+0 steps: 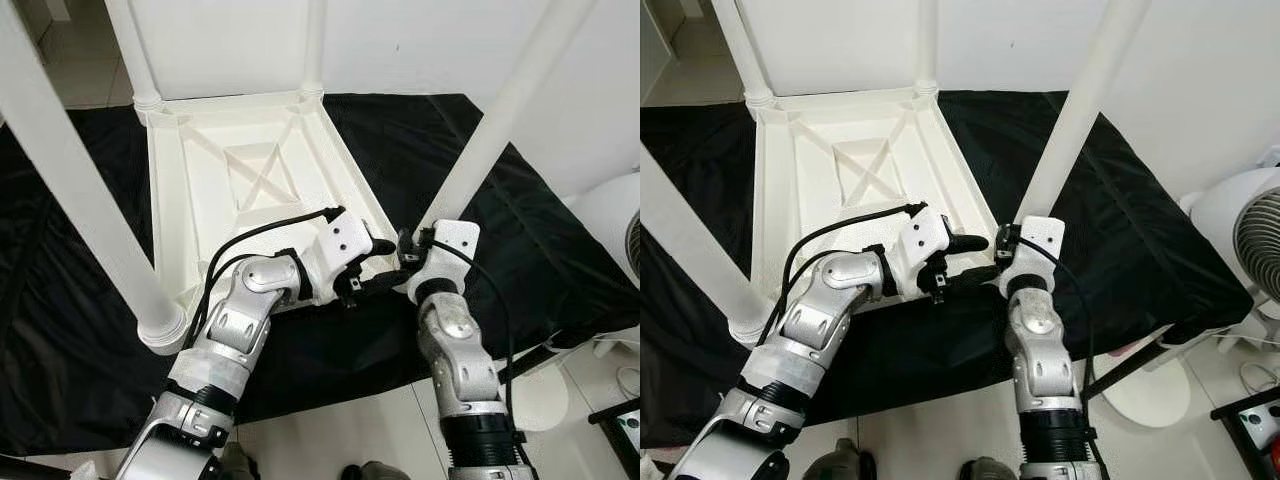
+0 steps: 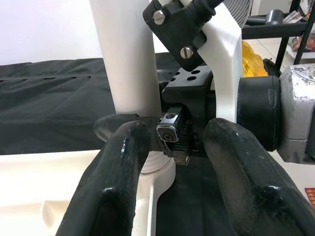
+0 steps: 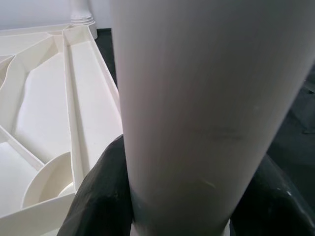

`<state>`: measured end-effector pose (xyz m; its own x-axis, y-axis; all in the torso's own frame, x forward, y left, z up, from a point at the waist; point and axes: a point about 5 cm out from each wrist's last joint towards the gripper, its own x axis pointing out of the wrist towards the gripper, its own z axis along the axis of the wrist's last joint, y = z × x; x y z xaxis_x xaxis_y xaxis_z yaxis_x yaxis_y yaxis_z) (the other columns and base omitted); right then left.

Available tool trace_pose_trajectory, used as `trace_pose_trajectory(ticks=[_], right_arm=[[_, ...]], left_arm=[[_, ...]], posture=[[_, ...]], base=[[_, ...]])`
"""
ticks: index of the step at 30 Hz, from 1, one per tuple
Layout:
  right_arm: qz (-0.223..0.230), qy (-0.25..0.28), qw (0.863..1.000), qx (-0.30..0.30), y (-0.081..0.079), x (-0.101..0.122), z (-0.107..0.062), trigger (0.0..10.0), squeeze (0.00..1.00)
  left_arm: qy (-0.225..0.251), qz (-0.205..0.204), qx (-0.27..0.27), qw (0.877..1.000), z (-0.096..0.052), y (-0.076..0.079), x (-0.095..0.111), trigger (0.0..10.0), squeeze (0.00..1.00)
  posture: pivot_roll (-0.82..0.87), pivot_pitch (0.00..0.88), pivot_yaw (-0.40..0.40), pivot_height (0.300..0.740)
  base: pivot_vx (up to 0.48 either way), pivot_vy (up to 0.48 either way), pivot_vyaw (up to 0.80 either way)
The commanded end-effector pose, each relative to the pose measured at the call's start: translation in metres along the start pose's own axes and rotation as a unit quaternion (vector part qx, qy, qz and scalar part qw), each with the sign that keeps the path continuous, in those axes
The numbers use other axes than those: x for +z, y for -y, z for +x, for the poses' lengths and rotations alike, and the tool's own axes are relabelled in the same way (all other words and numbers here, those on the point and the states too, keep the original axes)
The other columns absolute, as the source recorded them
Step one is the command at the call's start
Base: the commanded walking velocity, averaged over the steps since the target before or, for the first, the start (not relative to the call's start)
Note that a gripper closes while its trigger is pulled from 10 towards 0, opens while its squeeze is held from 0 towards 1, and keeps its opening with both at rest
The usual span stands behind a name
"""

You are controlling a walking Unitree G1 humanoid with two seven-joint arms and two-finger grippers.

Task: Building children table

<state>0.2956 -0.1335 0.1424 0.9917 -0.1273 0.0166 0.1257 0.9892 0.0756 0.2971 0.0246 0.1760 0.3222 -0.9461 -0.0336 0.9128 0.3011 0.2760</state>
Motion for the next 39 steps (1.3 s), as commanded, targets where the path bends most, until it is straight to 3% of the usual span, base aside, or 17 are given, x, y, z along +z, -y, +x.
trace_pose_trajectory(ticks=[1,4,5,13,15,16,17,18,19,21,24,26,30,39], right_arm=[[0.034,-0.033,0.999,0.020,-0.013,-0.010,-0.004,10.0,0.00],[0.030,-0.023,0.999,0.038,-0.013,-0.006,-0.004,10.0,0.00],[0.031,-0.021,0.998,0.045,-0.012,-0.005,-0.005,10.0,1.00],[0.021,-0.012,0.999,0.047,-0.003,0.001,-0.010,10.0,1.00],[0.002,-0.008,0.998,0.068,0.012,0.002,-0.012,10.0,1.00],[0.002,-0.008,0.998,0.068,0.012,0.002,-0.012,10.0,1.00],[-0.011,-0.006,0.997,0.078,0.020,0.002,-0.012,10.0,0.95],[-0.017,-0.003,0.996,0.088,0.026,0.003,-0.011,10.0,0.55],[-0.034,0.001,0.994,0.108,0.033,0.003,-0.010,10.0,0.00],[-0.034,0.001,0.994,0.108,0.033,0.003,-0.010,10.0,0.00],[-0.080,0.007,0.982,0.172,0.040,0.002,-0.007,10.0,0.00],[-0.080,0.007,0.982,0.172,0.040,0.002,-0.007,10.0,0.00],[-0.124,0.001,0.965,0.232,0.044,-0.002,0.004,10.0,0.00],[-0.129,-0.018,0.949,0.288,0.038,-0.006,0.018,10.0,0.00]], left_arm=[[-0.008,-0.004,0.068,0.998,-0.001,-0.005,-0.003,10.0,0.00],[-0.007,-0.008,0.068,0.998,-0.001,-0.004,-0.003,10.0,0.00],[-0.008,-0.008,0.067,0.998,-0.001,-0.003,-0.004,10.0,0.00],[-0.009,-0.006,0.066,0.998,-0.001,-0.002,-0.004,10.0,0.00],[-0.005,-0.006,0.066,0.998,-0.002,-0.002,-0.003,10.0,0.00],[-0.005,-0.006,0.066,0.998,-0.002,-0.002,-0.003,10.0,0.00],[-0.004,-0.006,0.066,0.998,-0.002,-0.002,-0.003,10.0,0.00],[-0.004,-0.006,0.064,0.998,-0.003,-0.002,-0.003,10.0,0.00],[-0.005,-0.005,0.061,0.998,-0.003,-0.002,-0.003,10.0,0.00],[-0.005,-0.005,0.061,0.998,-0.003,-0.002,-0.003,10.0,0.00],[-0.005,-0.004,0.054,0.999,-0.003,-0.002,-0.003,10.0,0.00],[-0.005,-0.004,0.054,0.999,-0.003,-0.002,-0.003,10.0,0.00],[-0.002,-0.001,0.044,0.999,0.000,0.000,-0.002,10.0,0.00],[0.001,-0.001,0.042,0.999,0.004,0.001,0.000,10.0,0.00]], posture=[[0.01,0.031,-0.045,0.740],[0.01,0.030,-0.050,0.740],[0.01,0.029,-0.053,0.740],[0.01,0.026,-0.059,0.740],[0.02,0.018,-0.060,0.740],[0.02,0.018,-0.060,0.740],[0.02,0.013,-0.060,0.740],[0.01,0.011,-0.059,0.740],[0.01,0.011,-0.054,0.740],[0.01,0.011,-0.054,0.740],[0.01,0.005,-0.049,0.740],[0.01,0.005,-0.049,0.740],[0.01,0.000,-0.040,0.740],[0.01,0.000,-0.038,0.740]], base=[[0.000,0.000,0.00],[0.000,0.000,0.00],[0.000,0.000,0.00],[0.000,0.000,0.00],[0.000,0.000,0.00],[0.000,0.000,0.00],[0.000,0.000,0.00],[0.000,0.000,0.00],[0.000,0.000,0.00],[0.000,0.000,0.00],[0.000,0.000,0.00],[0.000,0.000,0.00],[0.000,0.000,0.00],[0.000,0.000,0.00]])
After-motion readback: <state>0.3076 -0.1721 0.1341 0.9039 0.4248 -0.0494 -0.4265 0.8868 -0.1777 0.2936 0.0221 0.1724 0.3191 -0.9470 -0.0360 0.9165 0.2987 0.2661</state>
